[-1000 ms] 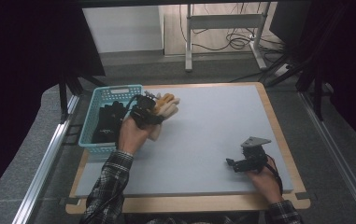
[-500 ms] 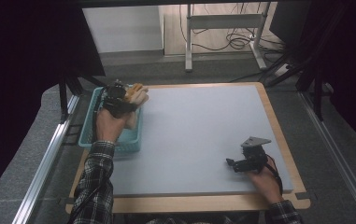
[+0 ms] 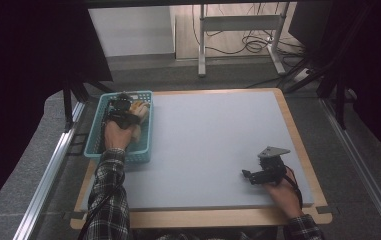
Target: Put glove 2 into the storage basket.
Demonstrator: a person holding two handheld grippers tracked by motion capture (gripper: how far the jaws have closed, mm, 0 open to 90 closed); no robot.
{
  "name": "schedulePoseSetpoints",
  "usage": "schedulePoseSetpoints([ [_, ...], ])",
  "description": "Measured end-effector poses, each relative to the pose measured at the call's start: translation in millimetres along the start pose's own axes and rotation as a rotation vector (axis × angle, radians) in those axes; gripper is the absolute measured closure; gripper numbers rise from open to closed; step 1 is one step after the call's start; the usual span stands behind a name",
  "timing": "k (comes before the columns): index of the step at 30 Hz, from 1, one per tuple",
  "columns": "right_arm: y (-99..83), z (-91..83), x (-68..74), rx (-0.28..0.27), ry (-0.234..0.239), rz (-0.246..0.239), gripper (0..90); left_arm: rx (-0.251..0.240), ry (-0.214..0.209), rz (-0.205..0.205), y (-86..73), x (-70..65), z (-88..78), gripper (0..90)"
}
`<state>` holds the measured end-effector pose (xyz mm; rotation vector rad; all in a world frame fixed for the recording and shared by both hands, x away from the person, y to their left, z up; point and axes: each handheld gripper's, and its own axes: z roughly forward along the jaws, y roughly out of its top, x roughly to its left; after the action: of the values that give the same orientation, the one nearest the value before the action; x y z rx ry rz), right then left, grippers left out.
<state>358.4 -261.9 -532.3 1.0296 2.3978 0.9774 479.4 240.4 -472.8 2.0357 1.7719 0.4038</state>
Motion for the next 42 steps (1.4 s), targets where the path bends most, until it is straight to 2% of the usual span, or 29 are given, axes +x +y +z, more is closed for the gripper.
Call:
schedulePoseSetpoints([
  [2,0.0,0.0,0.0,0.000,0.000,0.000,6.7,0.016,0.002,0.006,-0.1,-1.2,5.7,51.3],
  [3,0.0,0.0,0.0,0.000,0.000,0.000,6.7,0.044,-0.010,0.015,-0.1,-4.1,16.4,51.0],
  [5,0.0,0.0,0.0,0.000,0.000,0.000,6.7,0.055,-0.022,0.016,0.1,-5.8,21.3,49.7],
  [6,0.0,0.0,0.0,0.000,0.000,0.000,6.7,0.076,-0.036,0.017,0.7,-7.7,25.8,49.7],
  [7,0.0,0.0,0.0,0.000,0.000,0.001,6.7,0.130,-0.053,0.024,1.6,-11.1,33.9,43.9],
  [8,0.0,0.0,0.0,0.000,0.000,0.001,6.7,0.130,-0.053,0.024,1.6,-11.1,33.9,43.7],
  [9,0.0,0.0,-0.1,-0.001,0.000,0.001,6.7,0.151,-0.033,0.019,2.1,-7.6,34.5,39.0],
  [10,0.0,-0.1,0.0,0.000,0.000,0.001,6.7,0.162,-0.029,0.022,2.0,-5.0,32.7,32.1],
  [12,0.0,0.0,0.0,0.000,0.000,0.001,6.7,0.168,-0.027,0.050,2.2,-1.3,23.4,12.6],
  [14,0.0,0.0,-0.1,0.000,0.000,0.001,6.7,0.135,-0.032,0.081,2.8,0.1,6.2,9.5],
  [16,0.0,0.0,0.0,0.000,0.000,0.000,6.7,0.076,-0.069,0.090,3.7,3.1,-13.4,7.3],
  [17,0.0,0.0,0.0,0.000,0.000,0.000,6.7,0.076,-0.069,0.090,3.7,3.1,-13.4,7.7],
  [18,0.0,0.0,0.1,0.000,0.000,0.000,6.7,0.009,-0.104,0.090,3.2,7.5,-30.6,10.7],
  [20,0.0,0.0,0.0,0.001,-0.001,0.000,6.7,-0.009,-0.103,0.085,2.1,9.4,-35.2,26.4],
  [21,0.0,0.0,0.0,0.001,-0.001,0.000,6.7,-0.009,-0.078,0.091,1.0,12.0,-36.8,26.4],
  [22,0.0,0.0,0.0,0.001,0.000,0.001,6.7,0.012,0.002,0.060,-2.0,18.3,-32.1,45.6],
  [23,0.0,0.0,0.0,0.001,-0.001,0.000,6.7,0.025,0.030,0.042,-3.7,22.7,-26.9,54.7],
  [24,0.0,0.0,0.0,0.000,-0.001,0.000,6.7,0.043,0.041,0.020,-5.7,25.7,-20.3,60.9],
  [26,0.0,0.0,0.0,0.000,0.000,0.001,6.7,0.094,0.055,0.010,-9.3,28.1,-4.8,70.2],
  [27,0.0,0.0,0.0,0.000,0.000,0.001,6.7,0.094,0.055,0.010,-9.3,28.1,-4.8,72.7],
  [28,0.0,0.0,0.0,0.000,0.000,0.000,6.7,0.129,0.024,0.013,-11.6,26.0,7.4,74.9],
  [31,0.0,0.1,-0.1,0.000,0.000,0.001,6.7,0.127,-0.060,0.022,-12.3,17.7,15.0,79.4],
  [33,0.0,0.0,-0.1,0.000,0.000,0.000,6.7,0.124,-0.047,0.044,-12.3,13.0,14.5,80.5],
  [35,0.0,0.0,0.0,0.000,0.000,0.000,6.7,0.114,-0.054,0.041,-12.6,16.6,10.4,77.1],
  [37,0.0,0.0,0.0,0.000,0.000,0.000,6.7,0.097,-0.047,0.030,-13.1,20.0,7.4,65.1],
  [38,0.0,0.0,0.0,0.000,0.000,0.000,6.7,0.050,-0.033,0.010,-14.8,27.0,0.3,58.9],
  [40,0.0,0.0,0.0,0.000,0.000,0.000,6.7,0.006,-0.013,0.007,-16.7,32.2,-7.7,46.1],
  [42,0.0,0.0,0.0,0.000,0.000,0.000,6.7,-0.033,-0.016,0.009,-18.7,35.2,-14.2,35.1],
])
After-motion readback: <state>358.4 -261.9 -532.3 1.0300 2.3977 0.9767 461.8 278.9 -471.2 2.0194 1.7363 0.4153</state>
